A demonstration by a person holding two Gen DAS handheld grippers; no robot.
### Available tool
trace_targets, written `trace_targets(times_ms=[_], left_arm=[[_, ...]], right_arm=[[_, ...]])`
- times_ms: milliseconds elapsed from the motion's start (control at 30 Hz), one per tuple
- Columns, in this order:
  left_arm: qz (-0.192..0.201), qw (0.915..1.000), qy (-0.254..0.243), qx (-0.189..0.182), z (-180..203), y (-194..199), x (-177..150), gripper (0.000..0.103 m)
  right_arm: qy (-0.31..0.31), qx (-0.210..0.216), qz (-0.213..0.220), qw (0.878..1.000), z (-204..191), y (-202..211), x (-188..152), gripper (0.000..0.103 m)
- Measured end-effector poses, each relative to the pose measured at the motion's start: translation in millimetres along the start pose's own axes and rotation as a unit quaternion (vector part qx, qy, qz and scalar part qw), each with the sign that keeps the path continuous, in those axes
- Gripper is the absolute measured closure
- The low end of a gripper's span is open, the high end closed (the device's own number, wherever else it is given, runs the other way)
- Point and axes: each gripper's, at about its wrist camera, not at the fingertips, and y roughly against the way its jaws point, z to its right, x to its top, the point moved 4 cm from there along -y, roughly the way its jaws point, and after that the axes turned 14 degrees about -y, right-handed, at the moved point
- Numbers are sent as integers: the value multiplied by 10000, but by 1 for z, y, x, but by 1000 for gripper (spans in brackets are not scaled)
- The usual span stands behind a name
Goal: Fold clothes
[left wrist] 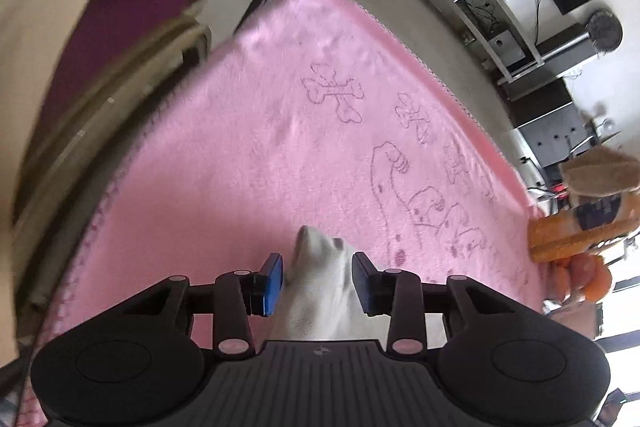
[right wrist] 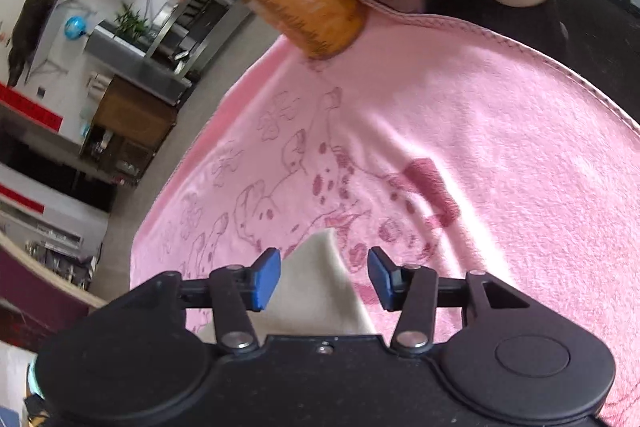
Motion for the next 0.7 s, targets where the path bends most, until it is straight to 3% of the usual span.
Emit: trace_targets(times_ms=[167,333,600,700], left_arm=[[41,9999,65,-91,0,-9,6,73],[131,9998,37,137,-3,-11,6,88],[84,9995,142,282,-6,-16,2,88],[116,9992,102,356,-5,-16,1,93]], right_arm=[[-299,45,-83,9995,9,-5,7,56],[-499,98,-238,9984,13,-12,12,56],[-476,59,-402,9980,10,-23,14,56],[-513,76,-436,9977,10,-29,15,63]])
